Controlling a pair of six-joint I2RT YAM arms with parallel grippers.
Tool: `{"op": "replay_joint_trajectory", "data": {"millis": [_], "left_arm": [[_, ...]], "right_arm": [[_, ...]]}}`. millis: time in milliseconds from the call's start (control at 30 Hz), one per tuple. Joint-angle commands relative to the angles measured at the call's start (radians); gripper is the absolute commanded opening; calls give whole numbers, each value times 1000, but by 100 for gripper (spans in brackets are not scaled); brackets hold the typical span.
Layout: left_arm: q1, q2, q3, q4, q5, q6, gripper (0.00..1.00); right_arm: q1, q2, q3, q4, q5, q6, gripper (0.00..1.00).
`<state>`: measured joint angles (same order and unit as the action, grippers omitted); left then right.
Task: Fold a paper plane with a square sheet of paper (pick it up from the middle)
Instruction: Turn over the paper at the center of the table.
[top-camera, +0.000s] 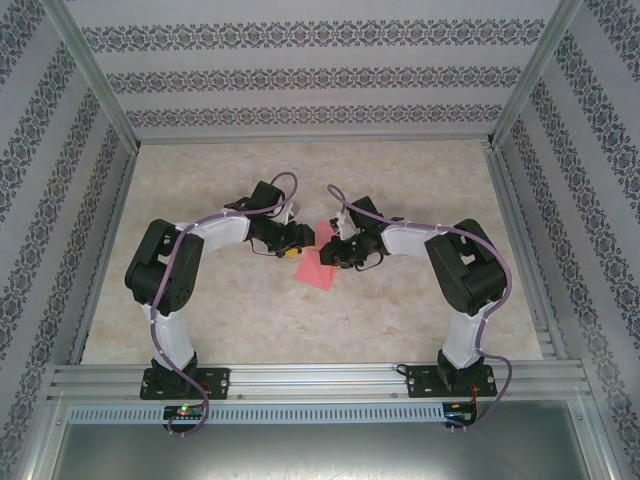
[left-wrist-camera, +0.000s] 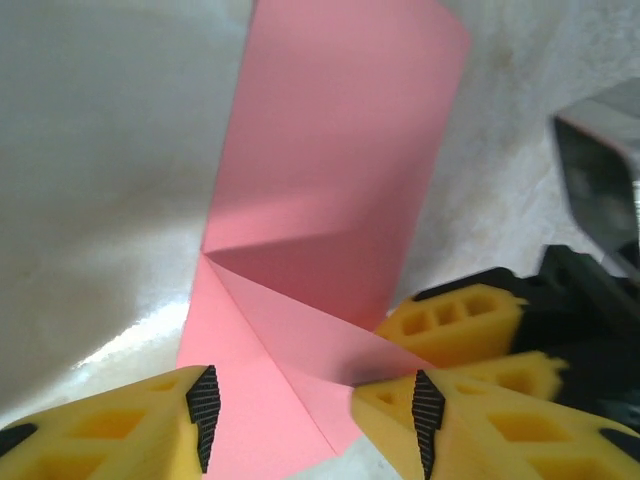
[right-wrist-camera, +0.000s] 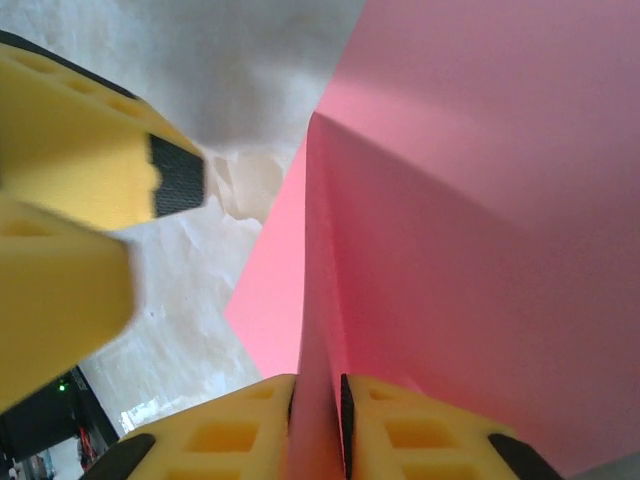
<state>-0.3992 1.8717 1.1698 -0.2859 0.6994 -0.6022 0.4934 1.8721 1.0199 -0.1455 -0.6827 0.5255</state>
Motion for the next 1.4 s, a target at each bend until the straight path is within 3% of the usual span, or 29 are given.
{"op": "replay_joint_trajectory", "data": {"millis": [0,267,700,1100,1367], "left_arm": [[4,-74,-23,-23,-17,9,61],[26,-155,-116,115,25,-94,65],[29,-195,-232,500,87,-384,65],[24,-172,-212,633,151,-456,64],[23,-177,-197,612,185,-441,61]], "right_arm": [[-1,-13,13,24,-38,2,13],[-40,-109,-72,210,-169,124,3],[-81,-202,-188,552,-298,347,2],[-101,-160,-224,757,-320,480,1],[-118,-104,-229,820,-319,520,2]]}}
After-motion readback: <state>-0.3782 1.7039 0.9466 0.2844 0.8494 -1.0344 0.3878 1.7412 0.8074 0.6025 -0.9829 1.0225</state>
